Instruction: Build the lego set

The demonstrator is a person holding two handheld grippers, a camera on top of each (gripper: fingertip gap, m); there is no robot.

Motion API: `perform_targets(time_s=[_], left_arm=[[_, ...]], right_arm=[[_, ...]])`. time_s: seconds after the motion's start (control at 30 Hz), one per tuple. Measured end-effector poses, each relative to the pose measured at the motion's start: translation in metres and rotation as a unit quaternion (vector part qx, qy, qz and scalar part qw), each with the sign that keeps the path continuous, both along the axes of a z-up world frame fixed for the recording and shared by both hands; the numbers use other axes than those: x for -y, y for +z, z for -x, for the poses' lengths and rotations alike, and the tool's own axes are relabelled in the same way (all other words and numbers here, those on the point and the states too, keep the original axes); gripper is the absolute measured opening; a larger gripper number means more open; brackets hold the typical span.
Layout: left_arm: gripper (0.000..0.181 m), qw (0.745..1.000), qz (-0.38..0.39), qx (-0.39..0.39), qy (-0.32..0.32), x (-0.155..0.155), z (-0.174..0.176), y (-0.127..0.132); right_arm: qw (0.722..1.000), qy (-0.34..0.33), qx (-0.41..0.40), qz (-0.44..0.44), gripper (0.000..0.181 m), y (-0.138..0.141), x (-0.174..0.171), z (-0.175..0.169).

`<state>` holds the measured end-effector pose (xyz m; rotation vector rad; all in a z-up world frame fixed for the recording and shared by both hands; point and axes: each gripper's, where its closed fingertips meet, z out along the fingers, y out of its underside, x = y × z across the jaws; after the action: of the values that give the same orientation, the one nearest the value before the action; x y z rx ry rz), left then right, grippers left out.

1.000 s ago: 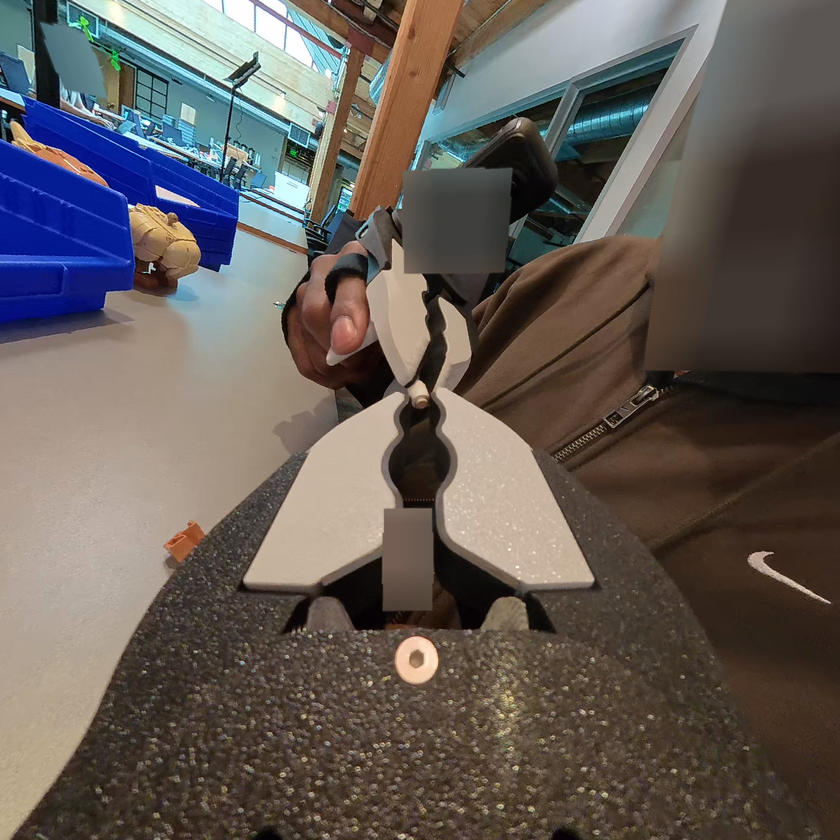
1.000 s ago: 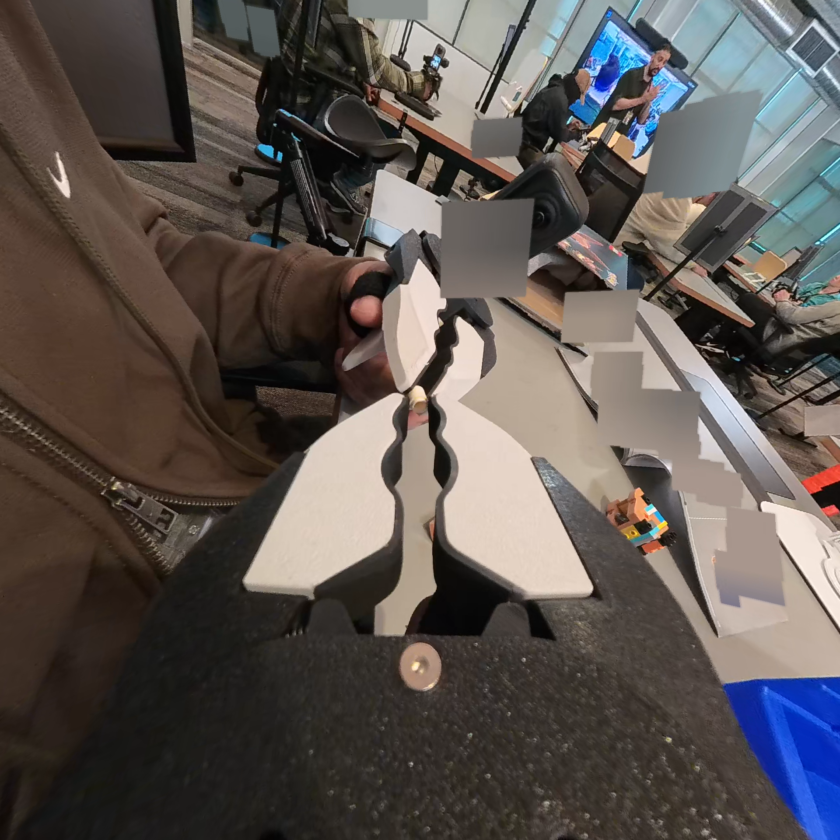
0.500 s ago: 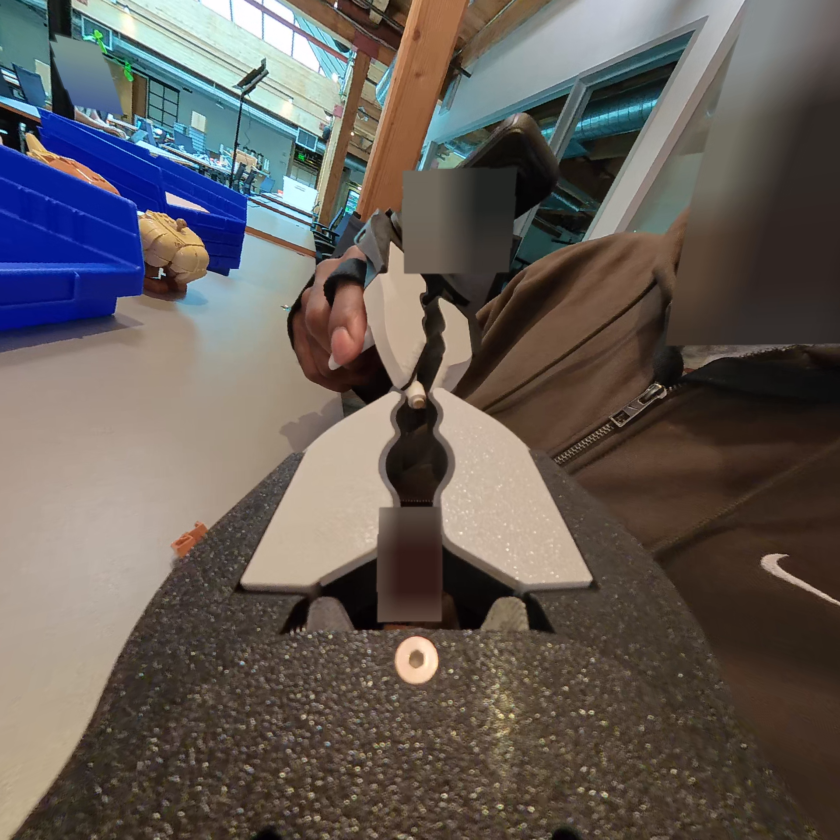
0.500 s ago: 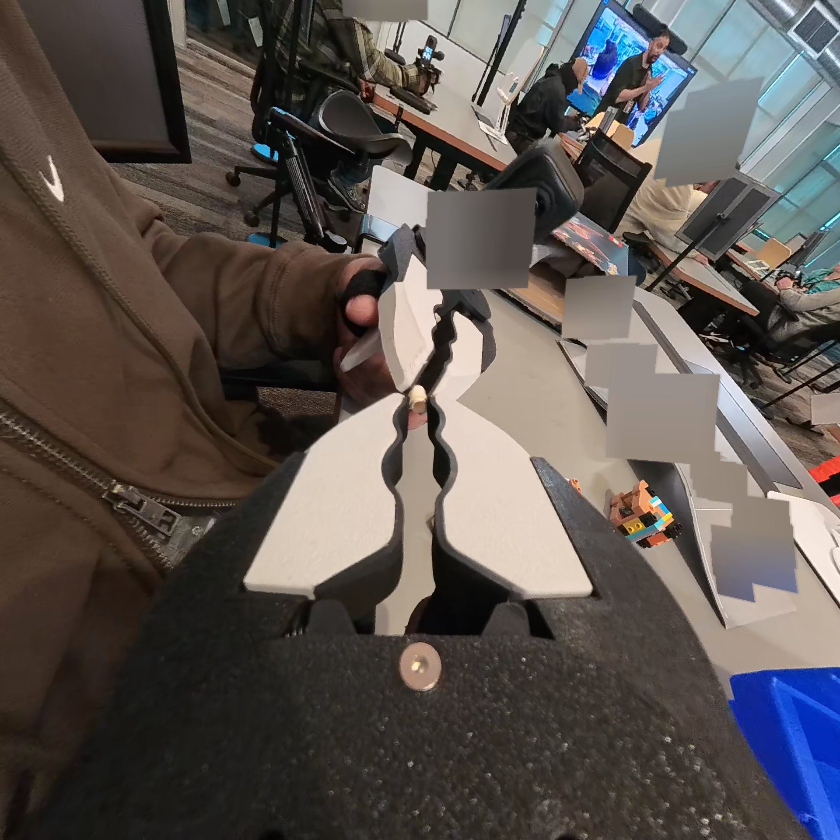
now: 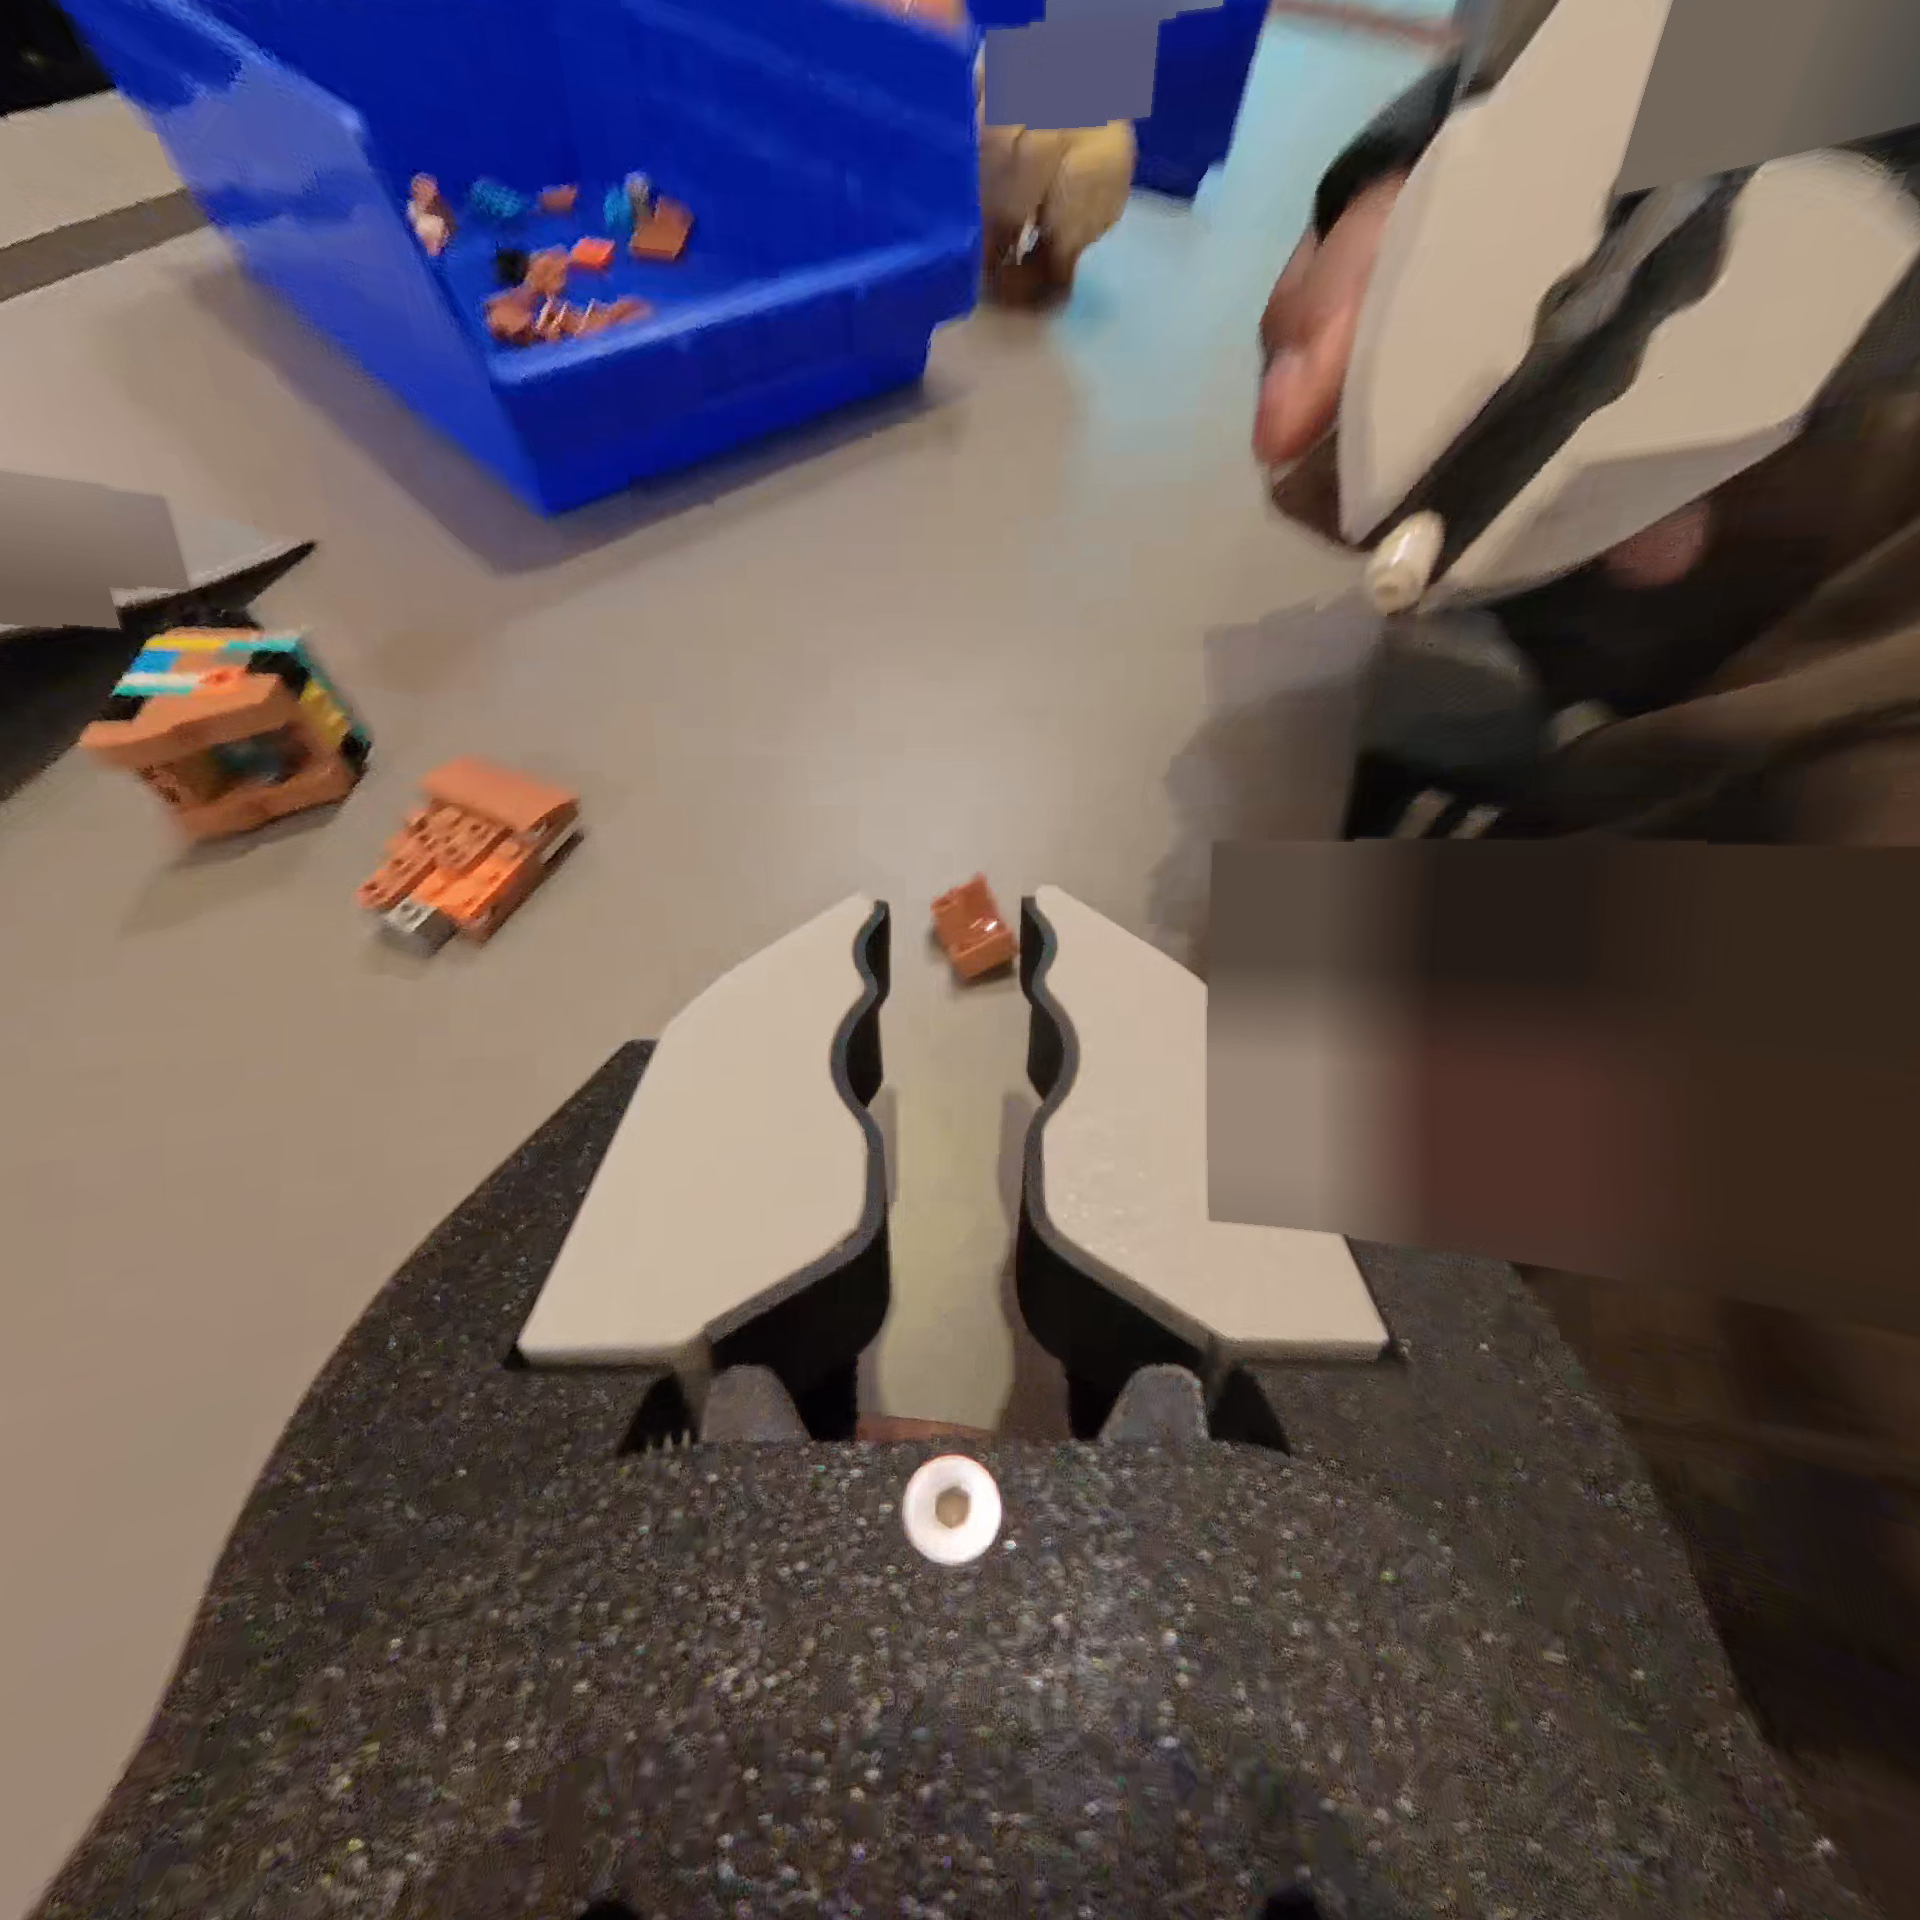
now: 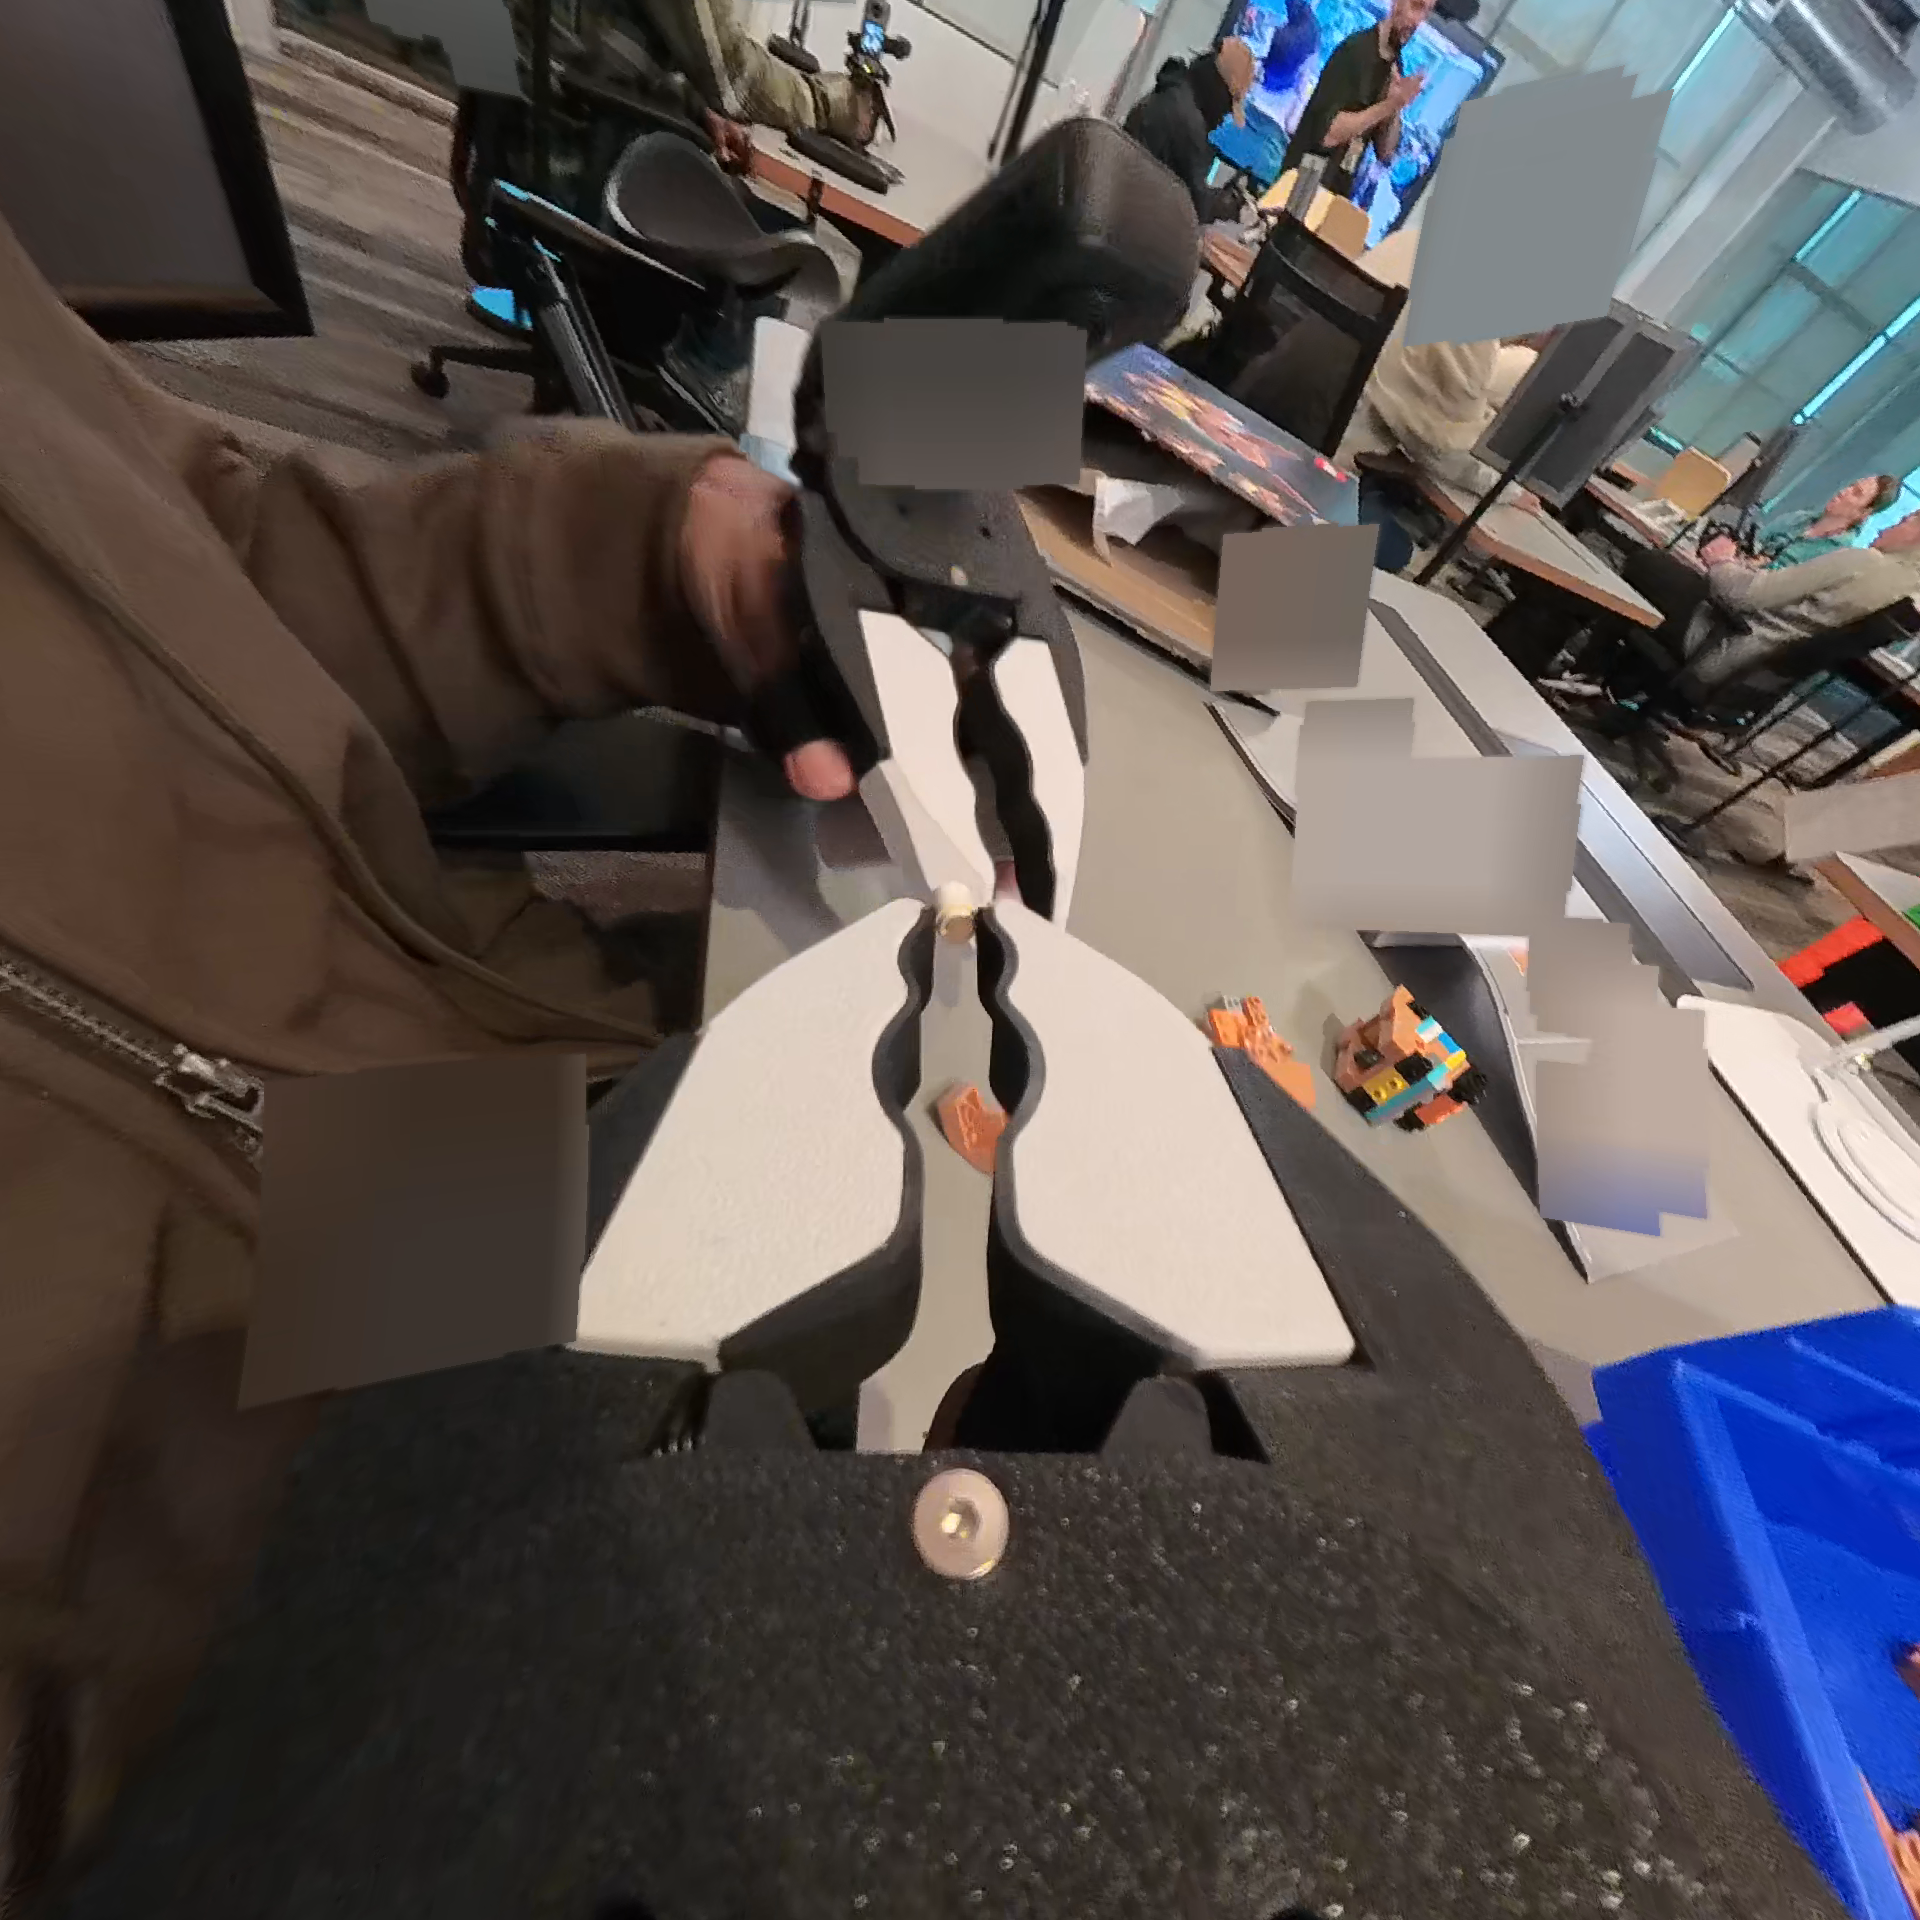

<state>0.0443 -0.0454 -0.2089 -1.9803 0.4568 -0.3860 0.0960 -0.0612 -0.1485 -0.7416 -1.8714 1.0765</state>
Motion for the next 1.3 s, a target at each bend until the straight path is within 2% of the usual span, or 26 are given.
perform_targets(time_s=[0.17,0.37,0.67,1.03,1.3], left_arm=[[0.024,0.995,0.053,-0.083,0.010,-0.003,-0.003,-0.022],[0.021,0.988,0.104,-0.111,0.002,-0.007,-0.014,-0.045],[0.018,0.991,0.095,-0.082,-0.053,-0.008,-0.046,-0.039],[0.019,0.987,0.098,-0.127,-0.007,-0.009,-0.020,-0.035],[0.024,0.986,0.092,-0.142,-0.007,-0.009,-0.015,-0.036]], right_arm=[[0.999,-0.023,0.022,0.003,0.007,-0.011,-0.012,0.000],[0.999,-0.034,0.025,0.003,0.007,-0.016,-0.019,-0.002],[0.999,-0.042,0.022,0.007,0.007,-0.019,-0.025,-0.005],[0.998,-0.049,0.026,0.014,0.007,-0.025,-0.032,-0.006],[0.998,-0.050,0.032,0.008,0.007,-0.030,-0.032,-0.004]])
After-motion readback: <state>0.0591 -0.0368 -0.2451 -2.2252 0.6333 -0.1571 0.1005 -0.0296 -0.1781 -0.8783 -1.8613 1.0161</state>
